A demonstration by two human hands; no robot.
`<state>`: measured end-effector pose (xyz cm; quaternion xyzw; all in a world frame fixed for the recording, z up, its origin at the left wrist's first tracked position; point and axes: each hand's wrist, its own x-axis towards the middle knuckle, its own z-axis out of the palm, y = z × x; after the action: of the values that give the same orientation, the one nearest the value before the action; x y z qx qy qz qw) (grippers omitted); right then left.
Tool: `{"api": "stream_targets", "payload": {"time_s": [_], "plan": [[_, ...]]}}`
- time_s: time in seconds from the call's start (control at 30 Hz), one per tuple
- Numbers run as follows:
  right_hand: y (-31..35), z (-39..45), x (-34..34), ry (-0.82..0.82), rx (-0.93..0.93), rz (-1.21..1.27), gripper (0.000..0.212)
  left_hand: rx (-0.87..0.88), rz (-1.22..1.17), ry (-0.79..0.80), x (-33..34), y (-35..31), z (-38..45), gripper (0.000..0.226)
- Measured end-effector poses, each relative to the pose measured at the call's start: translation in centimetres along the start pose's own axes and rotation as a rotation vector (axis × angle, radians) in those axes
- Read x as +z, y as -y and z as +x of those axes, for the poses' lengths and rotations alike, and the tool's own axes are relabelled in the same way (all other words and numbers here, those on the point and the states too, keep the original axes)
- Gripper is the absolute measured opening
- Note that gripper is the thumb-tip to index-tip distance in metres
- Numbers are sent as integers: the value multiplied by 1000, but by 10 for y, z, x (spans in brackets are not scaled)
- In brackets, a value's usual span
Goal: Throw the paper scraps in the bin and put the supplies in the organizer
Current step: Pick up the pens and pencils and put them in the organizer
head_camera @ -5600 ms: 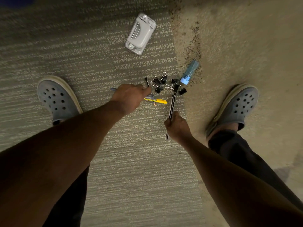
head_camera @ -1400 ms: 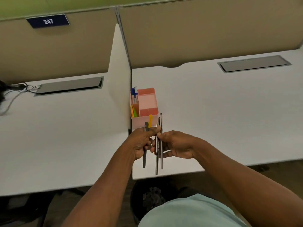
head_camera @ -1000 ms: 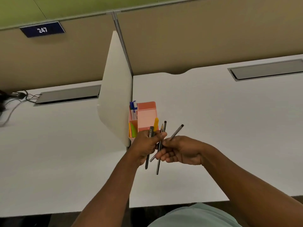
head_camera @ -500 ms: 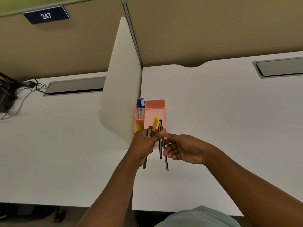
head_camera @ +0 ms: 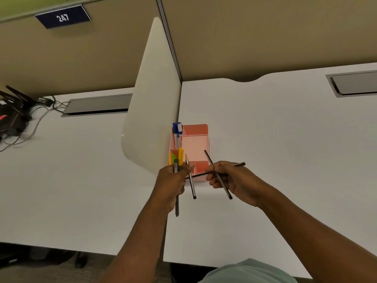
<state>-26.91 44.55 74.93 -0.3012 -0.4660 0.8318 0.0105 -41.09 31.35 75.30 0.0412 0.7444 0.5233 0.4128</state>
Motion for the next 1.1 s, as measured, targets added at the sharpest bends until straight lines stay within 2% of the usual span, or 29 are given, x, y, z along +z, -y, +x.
{"api": "stream_targets", "payload": {"time_s": [0.1,0.17,0.23,0.33,0.4,0.5,0.57,0.6,0.67,0.7,0.8,0.87,0.93,1.03,1.1], "plan": [[-1,0,1,-107,-123,34,28,-47,-35,-25,1,5,-3,24],[-2,0,5,-186,-212,-47,27,-93,-112,2,6,6,-7,21],[-2,-3,10,-179,-282,-176,26,-150,-219,29,14,4,-10,18],[0,-7,16,-77,-363,-386,23,-183,-350,51,23,-1,-10,7],[3,-10,15,27,-375,-496,33,-170,-385,81,23,-3,-9,13],[10,-15,8,231,-237,-591,53,-127,-346,124,18,-5,-7,16],[13,-17,6,326,-157,-489,50,-83,-280,151,14,-8,-7,15],[13,-18,7,323,-109,-347,45,-50,-244,165,14,-9,-8,16],[12,-17,11,216,-28,-85,29,10,-165,165,15,-12,-8,19],[10,-16,13,138,-34,-65,22,27,-128,150,17,-13,-8,21],[0,-12,20,-44,-98,-178,10,25,-96,93,23,-12,-8,18],[-4,-10,24,-110,-120,-300,11,-7,-134,56,27,-9,-8,14],[-8,-9,26,-123,-132,-405,18,-58,-190,27,28,-5,-7,12],[-16,-8,27,-82,-109,-501,44,-125,-230,-11,29,3,-7,12],[-24,-9,26,-64,-91,-611,46,-156,-247,-17,30,12,-8,11]]}}
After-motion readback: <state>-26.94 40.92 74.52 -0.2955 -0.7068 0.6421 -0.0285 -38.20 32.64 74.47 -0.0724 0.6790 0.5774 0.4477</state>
